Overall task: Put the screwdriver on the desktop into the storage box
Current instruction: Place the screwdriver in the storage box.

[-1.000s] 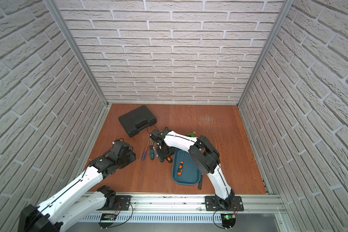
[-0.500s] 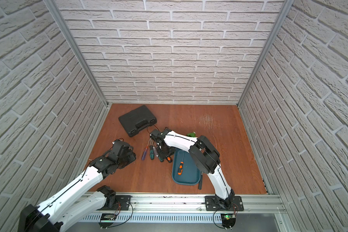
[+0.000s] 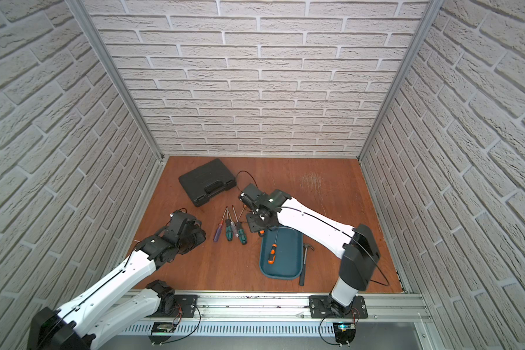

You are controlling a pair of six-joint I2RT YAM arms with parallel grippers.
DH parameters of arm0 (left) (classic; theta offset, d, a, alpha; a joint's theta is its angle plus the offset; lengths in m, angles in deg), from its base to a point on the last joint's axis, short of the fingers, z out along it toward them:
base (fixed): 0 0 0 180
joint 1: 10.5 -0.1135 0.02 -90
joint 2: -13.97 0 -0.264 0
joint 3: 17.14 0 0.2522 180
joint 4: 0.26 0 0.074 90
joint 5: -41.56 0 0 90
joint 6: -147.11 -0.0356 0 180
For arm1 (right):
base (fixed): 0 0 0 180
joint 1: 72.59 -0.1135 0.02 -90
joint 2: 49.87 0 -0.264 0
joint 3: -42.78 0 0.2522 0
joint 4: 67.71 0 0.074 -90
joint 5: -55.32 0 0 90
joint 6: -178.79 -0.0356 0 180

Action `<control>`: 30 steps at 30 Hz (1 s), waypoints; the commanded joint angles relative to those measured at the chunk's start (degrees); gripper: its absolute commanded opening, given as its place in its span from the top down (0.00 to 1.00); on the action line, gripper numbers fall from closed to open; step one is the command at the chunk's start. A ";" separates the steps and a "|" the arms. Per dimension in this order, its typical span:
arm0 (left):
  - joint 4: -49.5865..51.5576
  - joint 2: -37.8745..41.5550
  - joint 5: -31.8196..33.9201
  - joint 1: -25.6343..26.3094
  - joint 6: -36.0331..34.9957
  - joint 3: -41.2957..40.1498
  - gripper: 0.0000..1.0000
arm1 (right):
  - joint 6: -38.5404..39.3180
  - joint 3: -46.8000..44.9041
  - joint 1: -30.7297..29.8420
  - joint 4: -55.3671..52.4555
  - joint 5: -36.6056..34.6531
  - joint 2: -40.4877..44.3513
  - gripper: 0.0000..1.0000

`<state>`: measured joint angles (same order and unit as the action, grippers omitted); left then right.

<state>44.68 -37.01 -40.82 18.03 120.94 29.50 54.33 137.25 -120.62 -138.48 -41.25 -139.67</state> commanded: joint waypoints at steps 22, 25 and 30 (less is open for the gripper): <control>-4.58 -4.29 -1.67 -0.21 0.34 -0.63 0.66 | -25.14 -28.80 -2.65 10.34 -1.05 8.75 0.96; -3.81 -3.67 -1.29 -0.14 0.77 -0.69 0.66 | -23.79 -29.19 -2.24 11.03 -0.41 6.83 0.91; -2.92 -2.47 -0.60 -0.16 1.26 -0.98 0.66 | -21.77 -28.98 -2.09 9.32 -1.86 4.99 0.61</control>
<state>40.66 -40.48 -42.73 18.06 121.68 29.37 30.64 107.44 -122.98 -128.56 -41.23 -134.05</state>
